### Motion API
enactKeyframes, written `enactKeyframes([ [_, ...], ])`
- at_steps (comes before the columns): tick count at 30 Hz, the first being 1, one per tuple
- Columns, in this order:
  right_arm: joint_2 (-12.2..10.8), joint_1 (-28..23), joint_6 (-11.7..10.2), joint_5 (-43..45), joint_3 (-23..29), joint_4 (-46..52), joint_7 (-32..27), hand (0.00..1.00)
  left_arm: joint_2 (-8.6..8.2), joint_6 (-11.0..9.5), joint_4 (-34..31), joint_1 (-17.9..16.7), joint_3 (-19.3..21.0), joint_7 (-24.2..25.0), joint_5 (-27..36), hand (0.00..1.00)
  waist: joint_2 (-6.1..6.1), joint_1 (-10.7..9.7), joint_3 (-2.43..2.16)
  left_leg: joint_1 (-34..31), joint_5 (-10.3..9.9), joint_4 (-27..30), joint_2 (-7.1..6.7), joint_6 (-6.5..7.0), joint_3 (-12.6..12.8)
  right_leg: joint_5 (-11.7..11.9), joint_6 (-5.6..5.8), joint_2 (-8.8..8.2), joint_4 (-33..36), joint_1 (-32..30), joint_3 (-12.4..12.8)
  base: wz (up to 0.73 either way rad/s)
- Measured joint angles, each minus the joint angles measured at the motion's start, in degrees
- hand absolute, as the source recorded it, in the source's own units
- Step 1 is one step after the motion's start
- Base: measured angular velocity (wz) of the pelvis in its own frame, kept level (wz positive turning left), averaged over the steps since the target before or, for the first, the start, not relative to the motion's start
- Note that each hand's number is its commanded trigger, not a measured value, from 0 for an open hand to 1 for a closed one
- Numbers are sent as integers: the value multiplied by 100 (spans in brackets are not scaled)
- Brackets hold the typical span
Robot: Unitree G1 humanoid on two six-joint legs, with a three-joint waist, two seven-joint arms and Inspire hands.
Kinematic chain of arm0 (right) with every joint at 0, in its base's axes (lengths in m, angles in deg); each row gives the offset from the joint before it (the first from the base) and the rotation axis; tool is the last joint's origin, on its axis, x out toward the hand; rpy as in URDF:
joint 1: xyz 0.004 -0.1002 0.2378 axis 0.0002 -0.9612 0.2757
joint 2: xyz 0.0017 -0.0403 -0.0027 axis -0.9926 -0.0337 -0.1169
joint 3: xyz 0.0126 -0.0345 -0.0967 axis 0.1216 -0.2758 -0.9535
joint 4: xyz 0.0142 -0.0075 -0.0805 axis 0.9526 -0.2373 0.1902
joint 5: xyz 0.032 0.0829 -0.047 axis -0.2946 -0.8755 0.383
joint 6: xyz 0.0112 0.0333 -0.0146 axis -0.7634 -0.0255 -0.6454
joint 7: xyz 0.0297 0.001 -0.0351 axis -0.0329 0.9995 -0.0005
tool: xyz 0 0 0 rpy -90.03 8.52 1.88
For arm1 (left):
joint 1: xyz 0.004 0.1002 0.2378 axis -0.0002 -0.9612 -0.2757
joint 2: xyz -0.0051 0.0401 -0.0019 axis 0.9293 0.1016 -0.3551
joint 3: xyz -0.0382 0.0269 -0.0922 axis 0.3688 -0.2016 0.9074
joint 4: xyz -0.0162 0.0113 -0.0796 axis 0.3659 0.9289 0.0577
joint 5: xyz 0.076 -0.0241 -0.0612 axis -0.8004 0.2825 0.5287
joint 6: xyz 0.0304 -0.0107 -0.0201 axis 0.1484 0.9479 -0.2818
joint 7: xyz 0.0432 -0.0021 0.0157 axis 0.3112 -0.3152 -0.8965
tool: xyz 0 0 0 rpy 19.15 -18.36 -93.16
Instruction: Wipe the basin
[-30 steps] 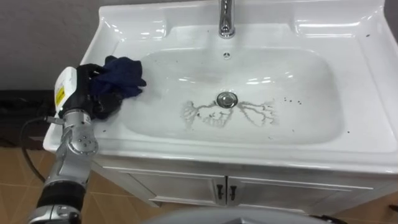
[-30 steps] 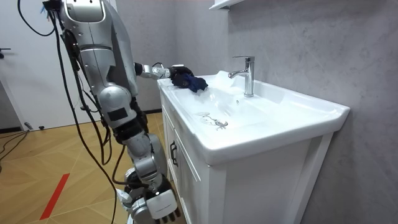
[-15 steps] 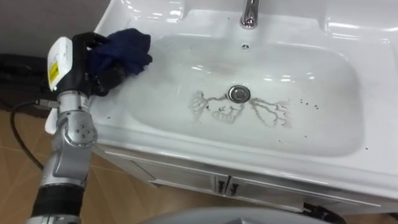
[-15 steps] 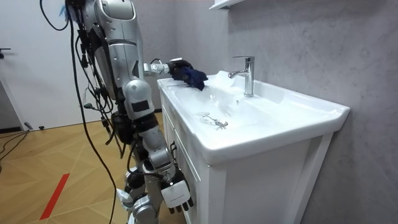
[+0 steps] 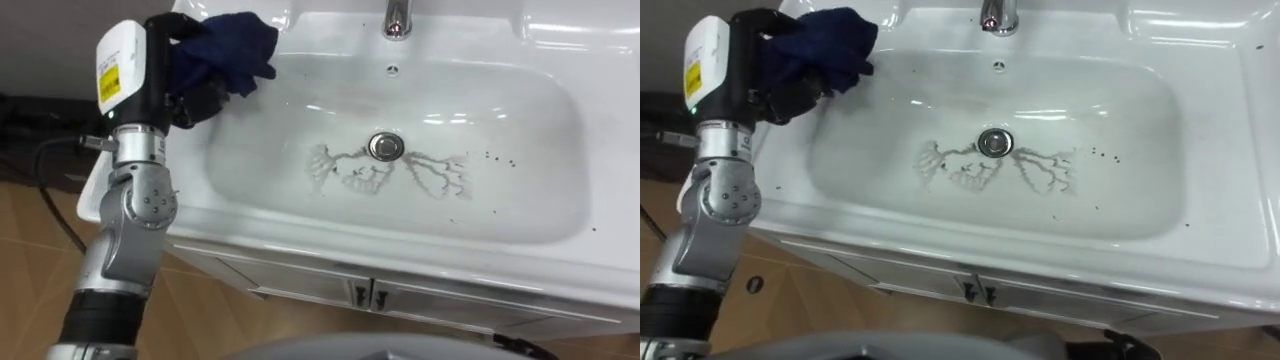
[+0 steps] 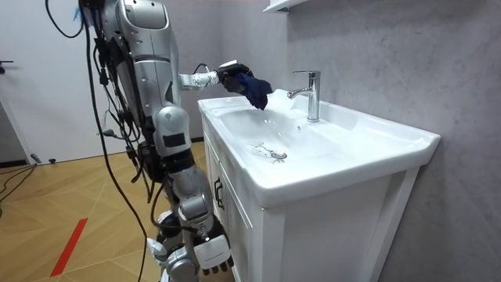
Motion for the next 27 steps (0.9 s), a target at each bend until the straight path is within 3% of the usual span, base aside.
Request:
enactKeyframes([
  [8, 13, -11, 98, 8, -5, -14, 2, 0, 26, 33, -59, -1, -170, 87, -563, 100, -18, -5, -28, -37, 2, 77, 0, 4, 53, 0, -2, 2, 1, -72, 91, -3],
  [11, 18, -20, 120, 46, -54, -16, 3, 0, 142, 173, -59, -3, -329, 133, -812, 100, -28, -43, -29, -60, 2, 79, -3, 3, 50, -1, 0, -2, -3, -62, 79, 0],
  [18, 44, -17, 176, 85, -219, 46, -2, 0, 269, 395, 41, -11, -863, 709, -1152, 100, -37, -160, -12, -77, 2, 80, 11, 3, 89, -1, 0, 0, 47, -73, 71, 1],
  [22, 58, -33, 222, 268, -216, 136, -11, 0, 268, 506, 451, -13, -1217, 1120, -1181, 100, 55, -221, -32, -152, 0, 81, 27, 3, 69, 0, -2, 12, 91, -172, 78, 0],
  [27, 80, -103, 344, 283, -215, 266, -8, 0, 268, 681, 543, -15, -1247, 1460, -1329, 100, 83, -269, -35, -162, 0, 78, 39, 2, 103, 3, -7, 18, 113, -234, 100, -4],
])
